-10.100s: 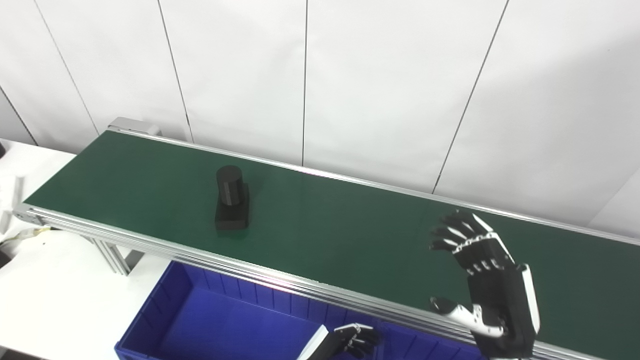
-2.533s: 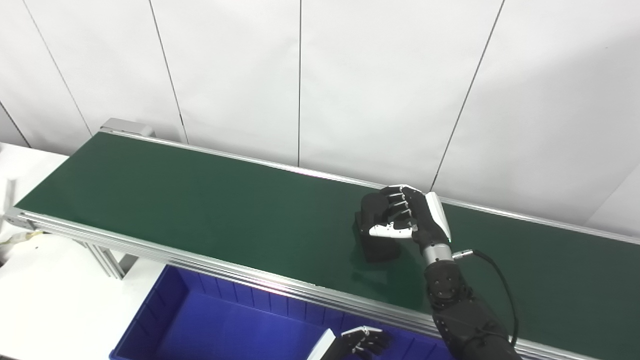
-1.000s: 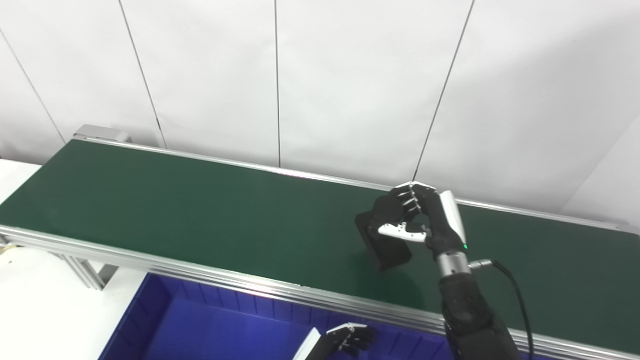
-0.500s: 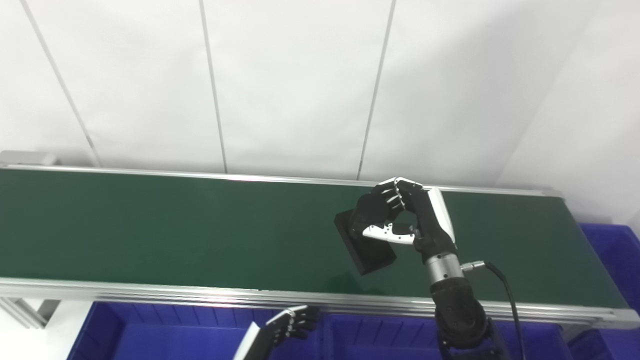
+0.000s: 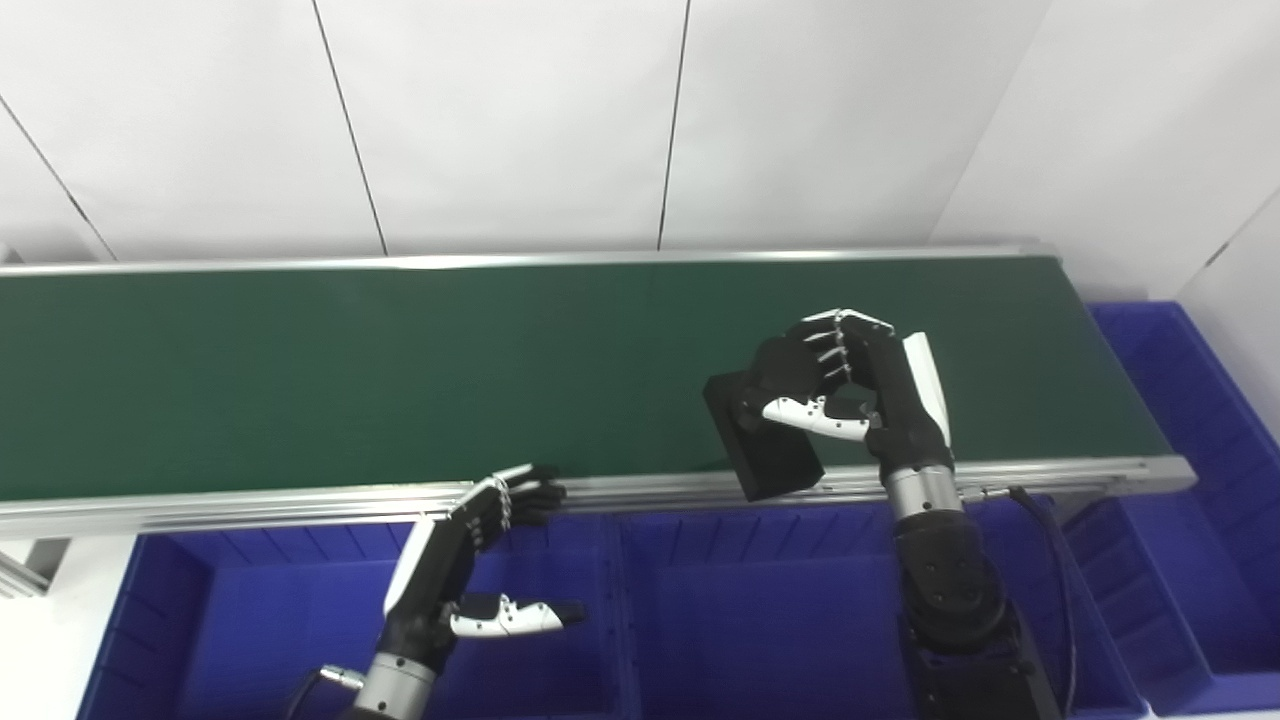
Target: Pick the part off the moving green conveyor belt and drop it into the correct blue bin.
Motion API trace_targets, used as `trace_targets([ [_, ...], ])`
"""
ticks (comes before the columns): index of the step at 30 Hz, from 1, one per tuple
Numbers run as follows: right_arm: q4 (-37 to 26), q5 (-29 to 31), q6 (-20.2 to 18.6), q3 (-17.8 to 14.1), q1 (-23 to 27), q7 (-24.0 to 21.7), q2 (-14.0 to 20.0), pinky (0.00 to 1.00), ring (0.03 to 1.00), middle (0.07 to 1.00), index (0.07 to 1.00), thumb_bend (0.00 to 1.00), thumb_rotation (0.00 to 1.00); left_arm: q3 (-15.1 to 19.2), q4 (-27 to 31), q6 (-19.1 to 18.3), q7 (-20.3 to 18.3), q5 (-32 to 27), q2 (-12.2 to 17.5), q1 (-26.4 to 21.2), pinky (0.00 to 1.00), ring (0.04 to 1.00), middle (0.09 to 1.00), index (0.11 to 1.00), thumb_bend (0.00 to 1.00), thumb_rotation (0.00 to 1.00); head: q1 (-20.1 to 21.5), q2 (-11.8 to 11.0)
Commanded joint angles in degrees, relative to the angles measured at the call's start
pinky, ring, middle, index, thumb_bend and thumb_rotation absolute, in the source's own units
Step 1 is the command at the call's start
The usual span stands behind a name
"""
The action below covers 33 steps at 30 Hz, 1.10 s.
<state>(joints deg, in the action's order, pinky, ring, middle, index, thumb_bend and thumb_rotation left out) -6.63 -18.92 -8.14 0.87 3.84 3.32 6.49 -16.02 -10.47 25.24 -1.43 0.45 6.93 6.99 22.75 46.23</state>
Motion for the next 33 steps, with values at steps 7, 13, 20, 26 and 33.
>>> trace_targets([
  [7,-2.99,-0.57,-1.0,-3.01,-6.6,1.46,0.61,0.33,0.394,0.448,0.517,0.53,0.0,3.05,3.74,1.45,-3.92,-3.01,-0.49,-0.07,0.68,0.715,0.727,0.758,0.84,0.14,2.01,1.4],
  [13,-0.6,-1.31,0.04,-3.68,-8.7,2.35,0.69,0.32,0.378,0.438,0.524,0.52,0.0,4.41,4.42,1.13,-4.83,-2.73,-0.56,0.0,0.67,0.71,0.731,0.762,0.82,0.15,2.56,2.07],
  [20,3.51,-1.4,1.31,-3.96,-9.97,3.93,1.01,0.34,0.41,0.456,0.506,0.53,0.0,5.46,4.98,0.66,-6.0,-3.33,-0.68,0.29,0.66,0.707,0.733,0.767,0.82,0.14,2.83,2.63],
  [26,6.92,-2.22,2.37,-3.08,-10.8,5.23,1.28,0.35,0.414,0.464,0.499,0.53,0.0,6.08,5.11,0.49,-6.61,-3.09,-1.0,0.23,0.66,0.704,0.729,0.763,0.82,0.14,2.62,2.81],
  [33,10.3,-4.01,3.45,-1.27,-10.67,6.75,1.88,0.34,0.403,0.452,0.503,0.53,0.0,6.51,5.42,0.36,-6.9,-2.74,-1.31,0.41,0.66,0.707,0.73,0.762,0.82,0.14,2.19,3.03],
])
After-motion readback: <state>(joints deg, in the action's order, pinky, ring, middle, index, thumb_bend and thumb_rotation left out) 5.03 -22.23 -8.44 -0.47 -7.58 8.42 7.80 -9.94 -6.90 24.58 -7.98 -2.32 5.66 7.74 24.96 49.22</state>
